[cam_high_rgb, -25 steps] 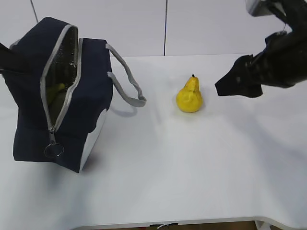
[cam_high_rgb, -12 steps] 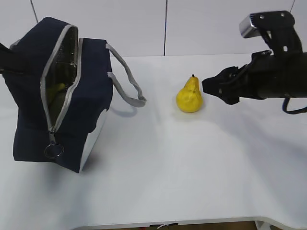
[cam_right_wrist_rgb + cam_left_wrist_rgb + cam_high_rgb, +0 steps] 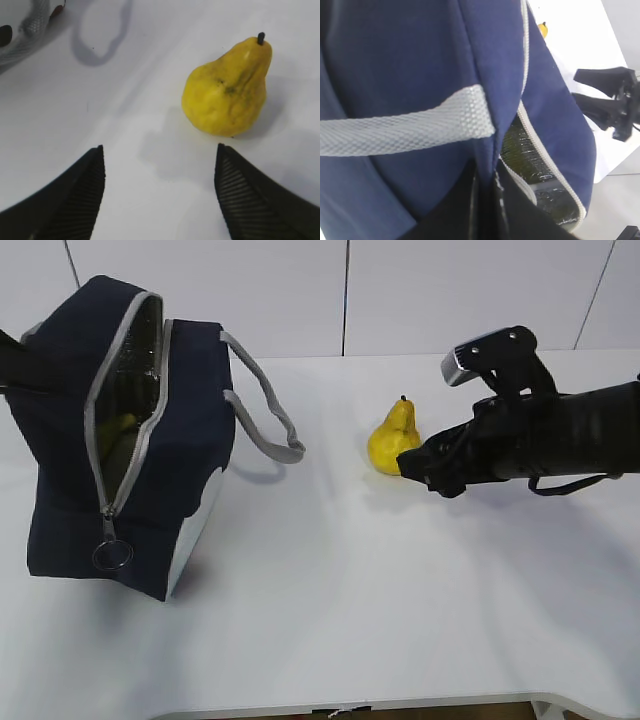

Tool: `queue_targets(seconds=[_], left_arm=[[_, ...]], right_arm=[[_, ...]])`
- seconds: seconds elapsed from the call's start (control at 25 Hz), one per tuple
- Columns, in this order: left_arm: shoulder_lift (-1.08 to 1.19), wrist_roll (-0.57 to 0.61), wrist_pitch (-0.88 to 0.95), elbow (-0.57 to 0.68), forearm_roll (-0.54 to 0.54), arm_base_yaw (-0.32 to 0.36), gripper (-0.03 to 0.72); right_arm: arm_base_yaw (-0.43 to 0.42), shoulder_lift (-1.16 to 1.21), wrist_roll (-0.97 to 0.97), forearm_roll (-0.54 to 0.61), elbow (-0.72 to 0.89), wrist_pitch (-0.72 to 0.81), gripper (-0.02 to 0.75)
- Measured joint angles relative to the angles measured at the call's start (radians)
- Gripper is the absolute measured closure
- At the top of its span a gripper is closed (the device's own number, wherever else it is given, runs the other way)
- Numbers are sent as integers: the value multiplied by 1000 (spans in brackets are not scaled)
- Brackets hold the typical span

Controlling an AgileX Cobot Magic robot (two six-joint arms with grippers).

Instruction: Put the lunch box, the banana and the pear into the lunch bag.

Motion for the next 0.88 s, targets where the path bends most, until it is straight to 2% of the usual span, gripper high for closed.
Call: queue_targets(seconds=[0.2, 0.48, 0.88], left_arm=[[0, 0, 0, 0, 0, 0, 704], [0, 0, 0, 0, 0, 0, 704], [0, 2, 0, 0, 0, 0, 704]], right_arm=[[0, 52, 0, 1, -76, -4, 183], [-2, 105, 154, 6, -157, -75, 183], [-4, 188, 234, 7, -240, -77, 185]])
